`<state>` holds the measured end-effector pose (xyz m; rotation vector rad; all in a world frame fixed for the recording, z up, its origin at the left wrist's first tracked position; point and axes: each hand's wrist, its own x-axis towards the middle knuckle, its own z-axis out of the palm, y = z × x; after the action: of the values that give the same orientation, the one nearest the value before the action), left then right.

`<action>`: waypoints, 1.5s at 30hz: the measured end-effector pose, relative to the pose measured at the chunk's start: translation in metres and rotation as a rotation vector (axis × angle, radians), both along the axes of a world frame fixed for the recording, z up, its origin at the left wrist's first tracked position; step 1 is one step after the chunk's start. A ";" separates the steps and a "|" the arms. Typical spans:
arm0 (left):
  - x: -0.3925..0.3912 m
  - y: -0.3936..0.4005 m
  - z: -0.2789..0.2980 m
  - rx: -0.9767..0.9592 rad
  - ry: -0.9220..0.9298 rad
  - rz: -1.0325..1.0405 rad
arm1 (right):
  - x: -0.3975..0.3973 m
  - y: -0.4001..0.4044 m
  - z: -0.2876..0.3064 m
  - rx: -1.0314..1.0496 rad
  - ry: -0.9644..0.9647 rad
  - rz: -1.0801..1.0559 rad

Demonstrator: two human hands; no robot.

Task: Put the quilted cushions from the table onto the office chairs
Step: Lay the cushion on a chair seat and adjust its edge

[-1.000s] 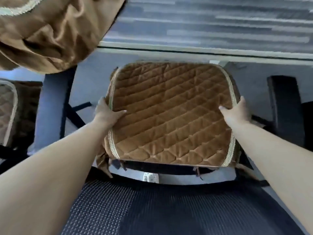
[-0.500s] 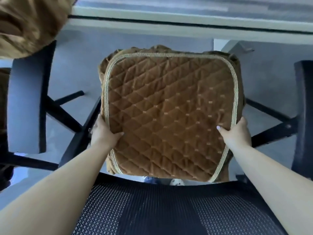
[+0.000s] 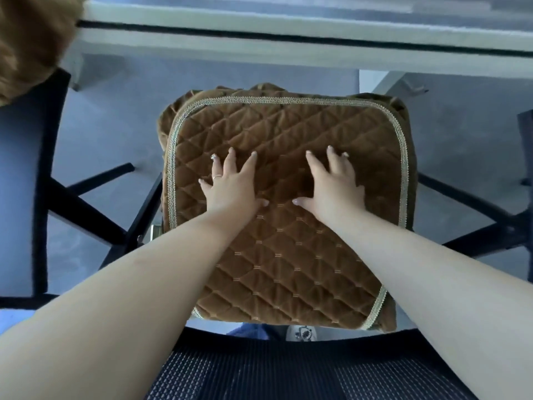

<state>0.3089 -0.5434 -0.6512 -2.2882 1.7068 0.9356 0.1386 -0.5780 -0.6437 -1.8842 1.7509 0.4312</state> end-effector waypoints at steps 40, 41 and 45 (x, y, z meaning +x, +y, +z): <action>0.004 0.112 0.162 -0.172 0.528 0.706 | 0.031 0.072 0.151 0.114 -0.342 -0.131; 0.010 0.113 0.183 -0.201 0.528 0.723 | 0.035 0.074 0.171 0.109 -0.372 -0.132; 0.034 0.126 0.267 -0.323 0.527 0.749 | 0.045 0.087 0.244 0.078 -0.503 -0.132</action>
<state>0.3425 -0.4173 -0.3842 -3.2136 1.1674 1.6068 0.1835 -0.4910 -0.4001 -1.6304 1.4795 -0.0289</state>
